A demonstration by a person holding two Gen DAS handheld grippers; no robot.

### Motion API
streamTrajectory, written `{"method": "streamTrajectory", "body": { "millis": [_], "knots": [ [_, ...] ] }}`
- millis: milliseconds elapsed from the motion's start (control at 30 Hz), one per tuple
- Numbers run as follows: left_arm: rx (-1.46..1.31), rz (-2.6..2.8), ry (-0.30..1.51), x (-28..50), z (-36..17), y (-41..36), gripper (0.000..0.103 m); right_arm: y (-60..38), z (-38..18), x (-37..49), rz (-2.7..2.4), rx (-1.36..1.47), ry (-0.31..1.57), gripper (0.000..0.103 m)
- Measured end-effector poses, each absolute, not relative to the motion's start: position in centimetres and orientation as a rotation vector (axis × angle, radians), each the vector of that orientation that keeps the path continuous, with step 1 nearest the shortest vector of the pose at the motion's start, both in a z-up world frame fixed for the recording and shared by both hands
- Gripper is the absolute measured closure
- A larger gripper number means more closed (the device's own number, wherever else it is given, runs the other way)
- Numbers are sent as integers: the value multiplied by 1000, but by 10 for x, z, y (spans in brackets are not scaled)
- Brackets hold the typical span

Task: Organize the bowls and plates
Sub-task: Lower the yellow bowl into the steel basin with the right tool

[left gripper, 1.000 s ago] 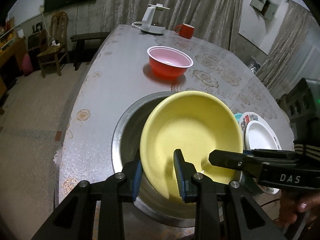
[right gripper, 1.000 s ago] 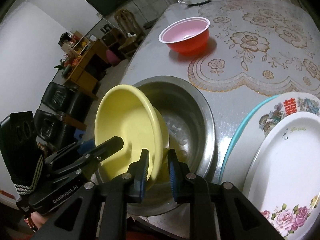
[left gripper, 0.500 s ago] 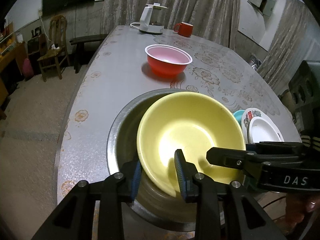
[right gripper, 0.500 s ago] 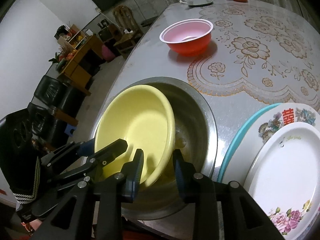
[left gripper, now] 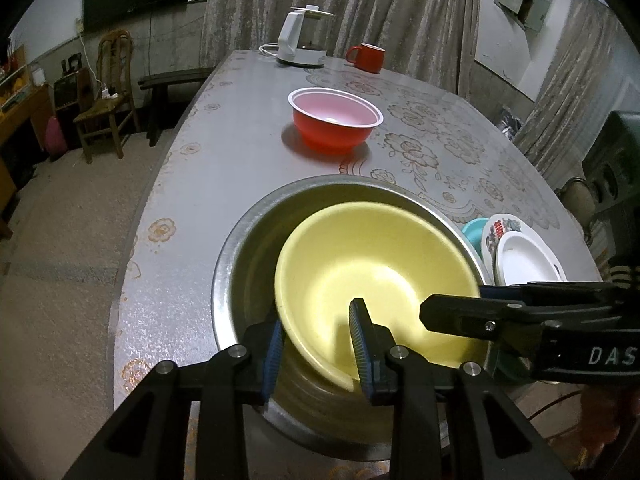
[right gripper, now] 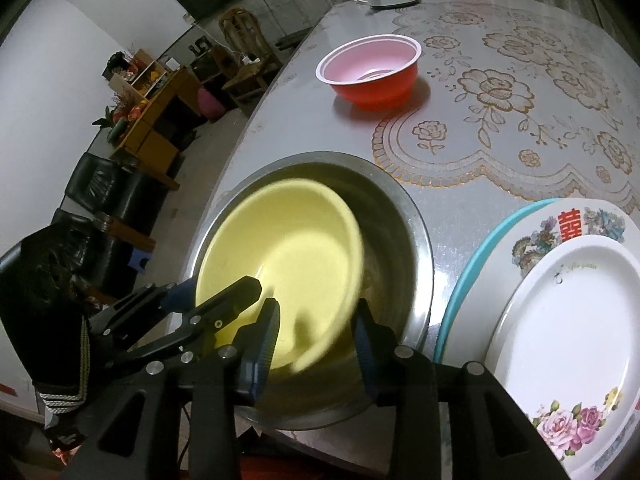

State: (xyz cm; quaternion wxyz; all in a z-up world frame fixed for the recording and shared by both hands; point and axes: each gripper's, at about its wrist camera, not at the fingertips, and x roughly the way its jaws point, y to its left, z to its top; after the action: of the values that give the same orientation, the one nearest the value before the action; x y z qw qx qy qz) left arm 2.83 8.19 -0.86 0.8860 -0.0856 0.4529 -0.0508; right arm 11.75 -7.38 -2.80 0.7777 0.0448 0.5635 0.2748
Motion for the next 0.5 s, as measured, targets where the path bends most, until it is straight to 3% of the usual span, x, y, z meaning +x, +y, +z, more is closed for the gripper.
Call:
{"method": "streamTrajectory", "body": {
  "millis": [500],
  "knots": [
    [-179,-119,915,18,-2,84,71,-84,-22,123,555,102,1164,62]
  ]
}}
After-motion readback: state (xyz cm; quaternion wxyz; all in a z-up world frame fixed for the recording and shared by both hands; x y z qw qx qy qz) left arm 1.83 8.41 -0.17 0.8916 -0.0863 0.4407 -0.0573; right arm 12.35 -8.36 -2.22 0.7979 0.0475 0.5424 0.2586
